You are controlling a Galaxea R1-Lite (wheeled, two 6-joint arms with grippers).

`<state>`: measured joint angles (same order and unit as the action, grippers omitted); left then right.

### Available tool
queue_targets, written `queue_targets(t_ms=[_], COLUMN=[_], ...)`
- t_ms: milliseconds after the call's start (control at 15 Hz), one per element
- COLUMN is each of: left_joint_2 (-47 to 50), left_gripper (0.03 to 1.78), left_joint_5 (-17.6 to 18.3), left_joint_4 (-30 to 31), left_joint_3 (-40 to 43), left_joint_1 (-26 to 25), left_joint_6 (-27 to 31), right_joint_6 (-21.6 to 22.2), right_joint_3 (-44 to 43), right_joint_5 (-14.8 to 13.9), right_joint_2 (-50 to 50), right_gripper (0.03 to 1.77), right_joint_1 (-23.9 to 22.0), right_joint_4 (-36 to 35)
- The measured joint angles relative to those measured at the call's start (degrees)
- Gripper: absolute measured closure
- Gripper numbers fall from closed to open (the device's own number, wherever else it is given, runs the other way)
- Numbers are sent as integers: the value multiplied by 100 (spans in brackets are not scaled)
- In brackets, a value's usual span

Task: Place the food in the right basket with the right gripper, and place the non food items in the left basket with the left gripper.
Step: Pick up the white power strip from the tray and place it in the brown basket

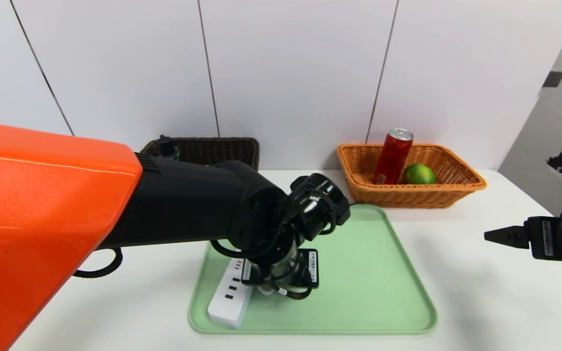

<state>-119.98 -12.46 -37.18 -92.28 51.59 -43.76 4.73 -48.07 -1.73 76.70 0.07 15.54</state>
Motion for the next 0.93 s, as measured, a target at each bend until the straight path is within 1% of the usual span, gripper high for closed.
queue_targets(t_ms=[67, 133, 200, 733, 933], left_joint_2=[0, 0, 0, 30, 201], left_gripper=[115, 165, 171, 171, 171], left_joint_5=[1, 4, 11, 17, 28], left_joint_4=[0, -2, 13, -30, -30], left_joint_3=[0, 0, -2, 11, 0], left_joint_1=[0, 0, 4, 0, 0], left_joint_6=[-2, -6, -11, -72, -63], right_joint_6=[0, -2, -7, -10, -10], right_joint_3=[0, 0, 2, 35, 77], right_joint_5=[-5, -2, -2, -6, -9], right_joint_2=[-2, -2, -2, -5, -13], right_gripper=[10, 10, 10, 10, 10], right_joint_1=[0, 0, 0, 0, -7], right_joint_4=[0, -2, 0, 2, 2])
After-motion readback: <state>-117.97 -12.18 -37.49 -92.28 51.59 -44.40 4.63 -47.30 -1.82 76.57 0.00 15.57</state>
